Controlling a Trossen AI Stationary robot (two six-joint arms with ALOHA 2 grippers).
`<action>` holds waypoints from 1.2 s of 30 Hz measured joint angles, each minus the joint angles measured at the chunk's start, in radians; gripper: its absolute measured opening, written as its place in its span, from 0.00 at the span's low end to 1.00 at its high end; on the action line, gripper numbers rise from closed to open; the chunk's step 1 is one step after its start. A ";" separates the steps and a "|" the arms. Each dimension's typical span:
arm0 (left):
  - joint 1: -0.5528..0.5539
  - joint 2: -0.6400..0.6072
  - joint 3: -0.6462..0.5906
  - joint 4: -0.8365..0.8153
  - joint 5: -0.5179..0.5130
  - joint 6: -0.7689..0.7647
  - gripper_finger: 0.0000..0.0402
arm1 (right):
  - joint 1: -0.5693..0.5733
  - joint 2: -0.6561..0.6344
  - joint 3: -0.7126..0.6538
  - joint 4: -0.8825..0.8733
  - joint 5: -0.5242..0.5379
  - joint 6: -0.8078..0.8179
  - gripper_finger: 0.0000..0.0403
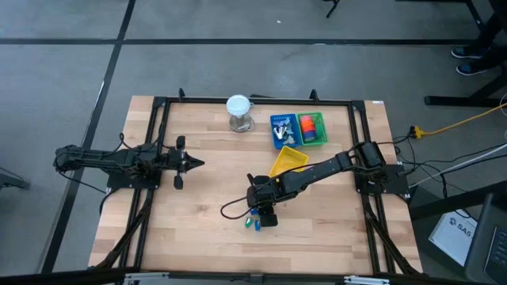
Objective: Pick and place Stapler, Stapler remover, tape
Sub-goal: Put the blue stapler into the yellow bin
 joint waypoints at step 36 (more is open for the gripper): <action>0.000 0.000 0.000 0.000 0.000 0.000 0.00 | -0.024 0.008 0.094 -0.128 -0.003 -0.033 0.08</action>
